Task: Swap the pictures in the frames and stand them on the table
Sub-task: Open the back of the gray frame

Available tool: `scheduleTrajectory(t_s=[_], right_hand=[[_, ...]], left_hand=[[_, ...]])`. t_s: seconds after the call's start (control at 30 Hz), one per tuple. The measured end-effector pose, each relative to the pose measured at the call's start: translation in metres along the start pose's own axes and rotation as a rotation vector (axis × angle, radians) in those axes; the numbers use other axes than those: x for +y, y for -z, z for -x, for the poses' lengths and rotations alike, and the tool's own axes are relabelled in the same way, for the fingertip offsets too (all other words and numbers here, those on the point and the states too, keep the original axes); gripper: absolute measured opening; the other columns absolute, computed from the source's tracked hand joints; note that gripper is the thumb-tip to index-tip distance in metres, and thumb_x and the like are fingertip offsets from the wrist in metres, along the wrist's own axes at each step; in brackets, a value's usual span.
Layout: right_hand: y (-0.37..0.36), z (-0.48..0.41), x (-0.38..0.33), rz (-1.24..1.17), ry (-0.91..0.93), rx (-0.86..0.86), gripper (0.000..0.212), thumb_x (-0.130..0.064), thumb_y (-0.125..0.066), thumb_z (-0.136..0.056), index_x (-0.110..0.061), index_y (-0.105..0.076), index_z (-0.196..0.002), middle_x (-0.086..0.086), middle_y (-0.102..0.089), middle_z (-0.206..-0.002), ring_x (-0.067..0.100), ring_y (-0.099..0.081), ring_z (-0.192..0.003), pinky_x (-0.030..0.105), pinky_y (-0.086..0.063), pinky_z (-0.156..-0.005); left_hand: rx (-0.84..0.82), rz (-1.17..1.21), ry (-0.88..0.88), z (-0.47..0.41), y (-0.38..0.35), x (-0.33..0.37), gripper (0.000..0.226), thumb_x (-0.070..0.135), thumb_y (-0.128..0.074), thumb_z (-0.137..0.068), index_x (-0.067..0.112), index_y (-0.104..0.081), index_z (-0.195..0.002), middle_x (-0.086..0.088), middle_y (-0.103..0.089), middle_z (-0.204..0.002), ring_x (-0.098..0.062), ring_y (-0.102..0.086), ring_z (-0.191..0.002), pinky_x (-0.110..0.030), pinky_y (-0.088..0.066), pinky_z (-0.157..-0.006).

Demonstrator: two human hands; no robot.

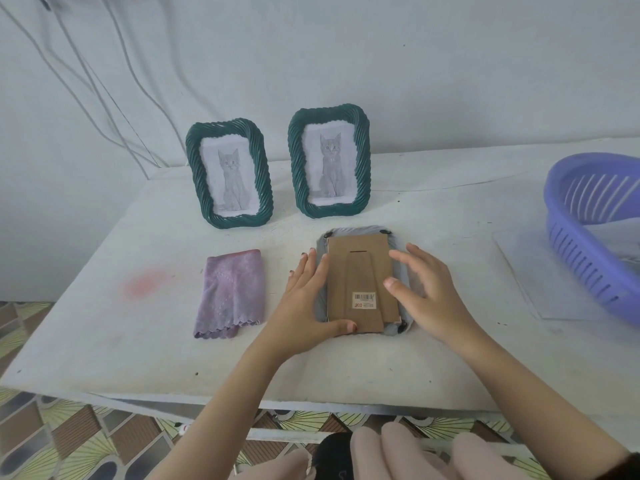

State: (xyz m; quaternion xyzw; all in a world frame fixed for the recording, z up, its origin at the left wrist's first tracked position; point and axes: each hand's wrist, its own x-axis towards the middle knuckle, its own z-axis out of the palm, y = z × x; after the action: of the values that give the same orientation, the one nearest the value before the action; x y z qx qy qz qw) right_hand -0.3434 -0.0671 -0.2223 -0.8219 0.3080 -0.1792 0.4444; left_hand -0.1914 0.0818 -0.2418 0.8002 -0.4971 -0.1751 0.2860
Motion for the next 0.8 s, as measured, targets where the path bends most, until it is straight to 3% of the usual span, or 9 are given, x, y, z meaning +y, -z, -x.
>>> scheduleTrajectory(t_s=[0.1,0.23,0.37,0.47,0.63,0.73,0.8], right_hand=[[-0.0043,-0.0042,0.0005,0.1,-0.077,0.013,0.054,-0.032,-0.055,-0.089,-0.021,-0.038,-0.14,0.001,-0.019,-0.154,0.014,-0.007,-0.142,0.035,-0.009,-0.115],[-0.0072,-0.0059,0.0013,0.087,-0.091,0.005,0.05,-0.033,-0.056,-0.088,-0.023,-0.044,-0.136,0.0,-0.018,-0.155,0.013,-0.006,-0.142,0.037,-0.008,-0.116],[-0.006,-0.0061,0.003,-0.025,-0.036,0.059,0.045,-0.035,-0.061,-0.084,-0.025,-0.052,-0.127,-0.002,-0.037,-0.144,0.015,-0.021,-0.138,0.03,-0.018,-0.111],[-0.0041,-0.0056,0.0053,-0.055,0.045,0.118,0.045,-0.037,-0.059,-0.076,-0.027,-0.057,-0.119,-0.011,-0.055,-0.123,0.013,-0.041,-0.124,0.03,-0.031,-0.104],[-0.005,-0.0047,0.0037,-0.263,0.016,0.068,0.043,-0.012,-0.064,-0.083,-0.031,-0.052,-0.12,-0.003,-0.066,-0.087,0.01,-0.061,-0.091,0.022,-0.043,-0.086],[-0.0058,-0.0032,0.0003,-0.318,0.019,0.17,0.047,-0.004,-0.058,-0.085,-0.034,-0.049,-0.12,-0.004,-0.064,-0.078,0.003,-0.059,-0.074,0.01,-0.043,-0.073],[-0.0026,-0.0029,-0.0009,-0.366,0.016,0.285,0.044,0.0,-0.051,-0.087,-0.036,-0.053,-0.112,-0.003,-0.064,-0.085,0.006,-0.06,-0.075,0.012,-0.045,-0.071]], left_hand=[[-0.015,-0.009,0.035,-0.001,0.0006,0.0009,0.113,0.052,-0.072,-0.069,0.021,0.004,-0.147,0.004,0.015,-0.154,-0.006,0.022,-0.138,-0.028,0.009,-0.114],[-0.046,-0.017,0.051,-0.0018,0.0011,0.0012,0.109,0.051,-0.071,-0.071,0.017,-0.001,-0.147,0.001,0.015,-0.154,-0.006,0.021,-0.137,-0.027,0.01,-0.112],[-0.035,0.01,0.054,-0.002,0.0009,0.0004,0.111,0.054,-0.072,-0.068,0.019,-0.004,-0.148,0.003,0.012,-0.155,-0.006,0.019,-0.138,-0.027,0.009,-0.114],[-0.001,0.02,0.012,0.0004,-0.0001,-0.0011,0.114,0.062,-0.067,-0.063,0.02,-0.004,-0.148,0.008,0.008,-0.153,-0.004,0.016,-0.139,-0.029,0.007,-0.116],[0.001,0.055,-0.005,0.0036,-0.0004,-0.0027,0.114,0.069,-0.063,-0.063,0.024,-0.001,-0.148,0.015,0.001,-0.148,0.001,0.007,-0.14,-0.021,0.008,-0.113],[0.011,0.043,-0.024,0.003,-0.0015,-0.0048,0.114,0.071,-0.063,-0.063,0.023,-0.006,-0.149,0.017,-0.004,-0.148,0.003,0.003,-0.139,-0.018,0.008,-0.113],[0.024,0.034,-0.022,0.0031,-0.0022,-0.0054,0.109,0.068,-0.067,-0.063,0.022,-0.015,-0.148,0.018,-0.009,-0.146,0.005,0.003,-0.138,-0.018,0.007,-0.113]])
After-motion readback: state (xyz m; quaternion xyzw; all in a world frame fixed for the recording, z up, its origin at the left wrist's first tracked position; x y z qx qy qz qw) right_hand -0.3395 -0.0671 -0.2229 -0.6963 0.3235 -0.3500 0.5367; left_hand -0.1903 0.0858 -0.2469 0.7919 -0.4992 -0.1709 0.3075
